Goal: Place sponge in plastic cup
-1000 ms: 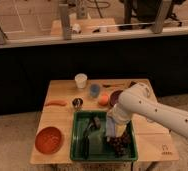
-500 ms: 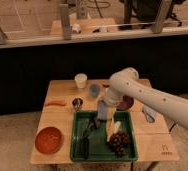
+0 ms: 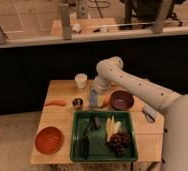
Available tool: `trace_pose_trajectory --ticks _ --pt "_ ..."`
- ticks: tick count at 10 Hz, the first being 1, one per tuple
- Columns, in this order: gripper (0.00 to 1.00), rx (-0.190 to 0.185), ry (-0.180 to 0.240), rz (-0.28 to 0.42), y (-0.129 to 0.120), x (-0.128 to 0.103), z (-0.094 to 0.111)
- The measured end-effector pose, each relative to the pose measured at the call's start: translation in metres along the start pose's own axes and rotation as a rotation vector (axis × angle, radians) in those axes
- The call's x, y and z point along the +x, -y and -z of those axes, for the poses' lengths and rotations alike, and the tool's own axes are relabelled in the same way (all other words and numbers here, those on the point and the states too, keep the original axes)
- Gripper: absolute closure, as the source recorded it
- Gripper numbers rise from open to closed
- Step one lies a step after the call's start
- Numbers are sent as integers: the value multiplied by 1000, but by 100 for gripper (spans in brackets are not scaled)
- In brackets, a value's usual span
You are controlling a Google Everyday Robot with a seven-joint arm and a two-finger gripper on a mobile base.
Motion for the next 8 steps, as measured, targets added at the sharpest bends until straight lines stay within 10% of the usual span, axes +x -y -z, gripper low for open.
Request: trace_pose_trajectory --ticks 8 --pt "100 6 5 -64 34 14 1"
